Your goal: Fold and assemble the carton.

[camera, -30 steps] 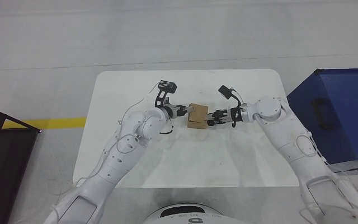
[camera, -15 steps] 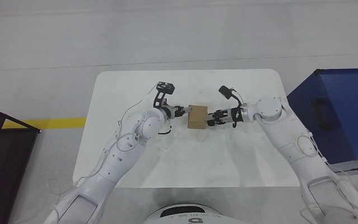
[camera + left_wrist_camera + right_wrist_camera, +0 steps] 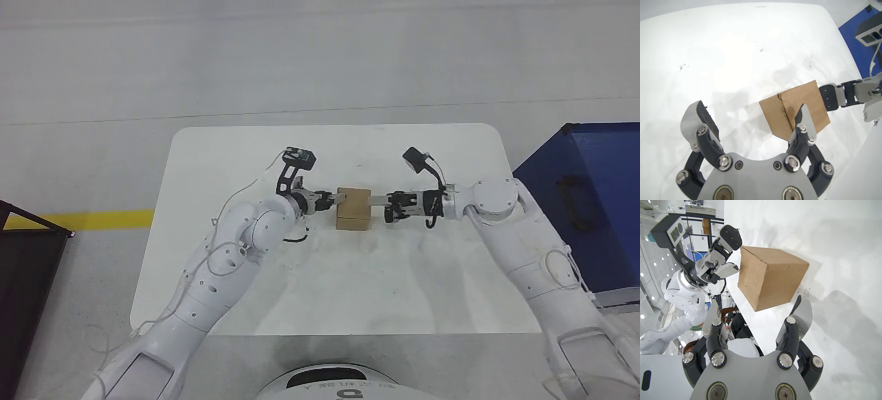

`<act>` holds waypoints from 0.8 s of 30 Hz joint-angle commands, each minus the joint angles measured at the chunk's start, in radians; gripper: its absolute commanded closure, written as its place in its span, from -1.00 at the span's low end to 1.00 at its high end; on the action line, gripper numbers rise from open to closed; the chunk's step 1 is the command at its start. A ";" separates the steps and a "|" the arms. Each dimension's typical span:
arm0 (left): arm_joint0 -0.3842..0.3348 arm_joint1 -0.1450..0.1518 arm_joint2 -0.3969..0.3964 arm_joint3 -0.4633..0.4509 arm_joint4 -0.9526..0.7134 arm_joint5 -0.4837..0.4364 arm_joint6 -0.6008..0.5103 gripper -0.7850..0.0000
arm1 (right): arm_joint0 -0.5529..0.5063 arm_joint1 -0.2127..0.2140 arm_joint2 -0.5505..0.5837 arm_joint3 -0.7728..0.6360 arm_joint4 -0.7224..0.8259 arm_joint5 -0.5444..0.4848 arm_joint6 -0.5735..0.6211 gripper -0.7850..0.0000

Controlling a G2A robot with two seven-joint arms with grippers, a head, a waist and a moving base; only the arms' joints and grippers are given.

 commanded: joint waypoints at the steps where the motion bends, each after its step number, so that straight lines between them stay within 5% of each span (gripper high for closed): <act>1: 0.021 0.007 -0.032 -0.021 -0.016 -0.022 0.011 -1.00 | -0.029 0.012 0.041 -0.041 0.002 0.000 0.001 0.96; 7: 0.125 0.039 -0.180 -0.106 -0.093 -0.114 0.036 -1.00 | -0.070 0.030 0.096 -0.201 -0.001 0.067 0.005 1.00; 15: 0.275 0.078 -0.373 -0.188 -0.215 -0.250 0.025 -1.00 | 0.111 -0.009 -0.050 -0.094 0.022 0.142 0.041 1.00; 24: 0.288 0.086 -0.410 -0.163 -0.270 -0.281 -0.004 -1.00 | 0.241 -0.055 -0.227 0.017 -0.101 0.267 0.033 1.00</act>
